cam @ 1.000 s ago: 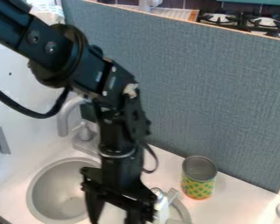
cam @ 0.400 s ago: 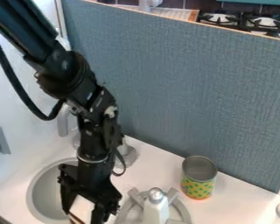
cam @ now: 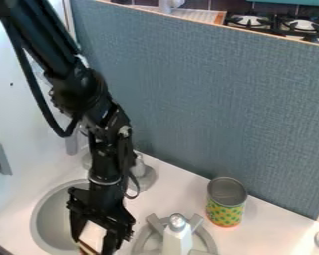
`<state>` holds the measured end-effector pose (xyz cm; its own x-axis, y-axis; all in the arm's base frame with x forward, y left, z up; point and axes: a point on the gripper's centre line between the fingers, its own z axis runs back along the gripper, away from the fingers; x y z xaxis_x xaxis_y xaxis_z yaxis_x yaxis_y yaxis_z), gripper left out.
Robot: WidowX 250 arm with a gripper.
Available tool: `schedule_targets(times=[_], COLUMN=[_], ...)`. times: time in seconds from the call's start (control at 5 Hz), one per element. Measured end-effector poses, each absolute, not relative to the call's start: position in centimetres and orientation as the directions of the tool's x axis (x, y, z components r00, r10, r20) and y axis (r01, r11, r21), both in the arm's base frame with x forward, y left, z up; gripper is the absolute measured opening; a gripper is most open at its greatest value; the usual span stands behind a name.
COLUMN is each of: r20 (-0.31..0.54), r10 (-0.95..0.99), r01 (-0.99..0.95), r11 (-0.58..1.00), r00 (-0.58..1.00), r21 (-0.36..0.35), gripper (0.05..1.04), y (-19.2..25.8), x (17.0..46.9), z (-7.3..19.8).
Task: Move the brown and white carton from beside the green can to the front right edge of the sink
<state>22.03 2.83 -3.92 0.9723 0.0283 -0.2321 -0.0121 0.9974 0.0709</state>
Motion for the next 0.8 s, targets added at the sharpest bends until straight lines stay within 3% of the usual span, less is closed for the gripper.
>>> schedule_targets(times=[0.4,0.8], r20=[-0.212,-0.196], r10=[-0.013,0.011], r01=[0.027,-0.009], r11=[0.998,1.000], r00=[0.977,0.981], r21=[0.063,0.009], gripper=[0.856,1.014], y=[2.9,1.9], x=[23.9,22.5], z=[-4.5,-5.0])
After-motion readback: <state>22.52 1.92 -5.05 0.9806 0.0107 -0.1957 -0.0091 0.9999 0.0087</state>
